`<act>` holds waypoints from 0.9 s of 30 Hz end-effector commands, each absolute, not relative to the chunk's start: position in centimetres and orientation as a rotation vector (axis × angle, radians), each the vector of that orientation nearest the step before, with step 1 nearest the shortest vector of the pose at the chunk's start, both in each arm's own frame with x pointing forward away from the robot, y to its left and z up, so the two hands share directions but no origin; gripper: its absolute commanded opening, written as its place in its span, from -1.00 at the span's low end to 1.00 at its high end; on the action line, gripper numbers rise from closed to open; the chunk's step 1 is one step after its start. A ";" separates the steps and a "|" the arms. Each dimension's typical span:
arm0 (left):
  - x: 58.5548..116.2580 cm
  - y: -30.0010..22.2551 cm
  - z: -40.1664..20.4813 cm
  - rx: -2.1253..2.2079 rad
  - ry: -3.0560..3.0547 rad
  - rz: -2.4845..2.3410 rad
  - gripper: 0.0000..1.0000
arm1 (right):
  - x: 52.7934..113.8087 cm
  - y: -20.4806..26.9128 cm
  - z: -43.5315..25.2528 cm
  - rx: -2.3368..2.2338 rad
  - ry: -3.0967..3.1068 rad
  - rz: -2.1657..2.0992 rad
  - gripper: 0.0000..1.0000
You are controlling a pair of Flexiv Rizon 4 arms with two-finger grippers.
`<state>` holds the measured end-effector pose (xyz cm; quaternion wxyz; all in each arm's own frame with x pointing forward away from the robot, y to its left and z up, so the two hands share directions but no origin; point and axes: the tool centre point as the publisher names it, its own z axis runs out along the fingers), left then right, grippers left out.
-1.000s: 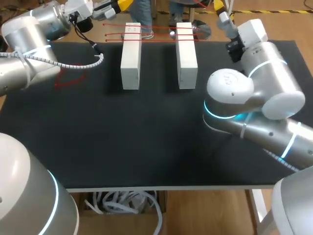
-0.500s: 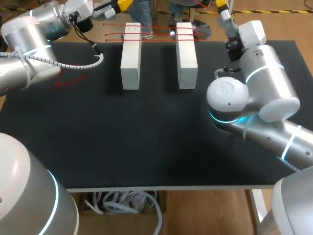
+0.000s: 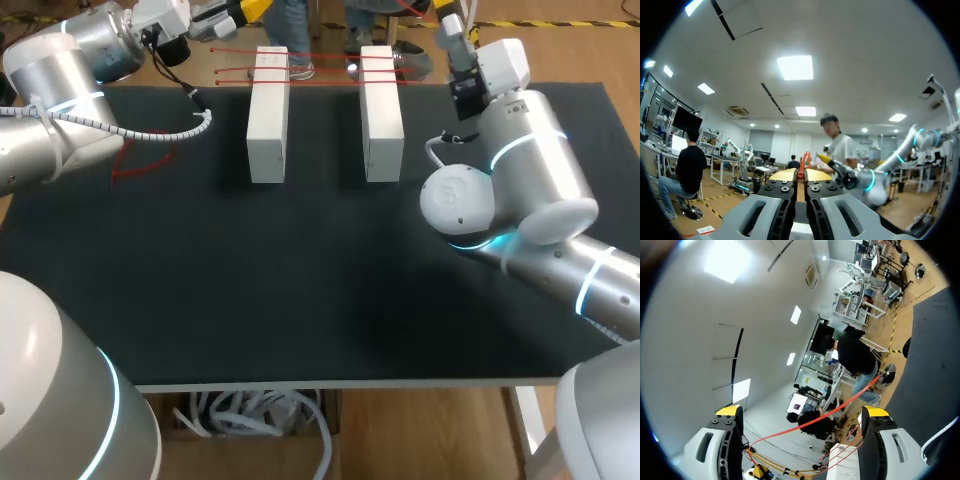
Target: Grab the tape and strap the tape.
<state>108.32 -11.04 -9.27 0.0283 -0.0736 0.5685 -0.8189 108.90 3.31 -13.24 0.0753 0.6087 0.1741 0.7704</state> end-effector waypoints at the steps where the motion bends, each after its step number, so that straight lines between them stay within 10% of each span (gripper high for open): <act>1: 108.3 -11.1 -9.3 -0.228 1.752 -2.527 -1.00 | 108.7 3.5 -13.5 1.825 0.516 2.325 1.00; 27: 108.3 -11.1 -9.3 -0.228 1.752 -2.527 -1.00 | 108.7 3.2 -12.7 1.852 0.397 2.315 1.00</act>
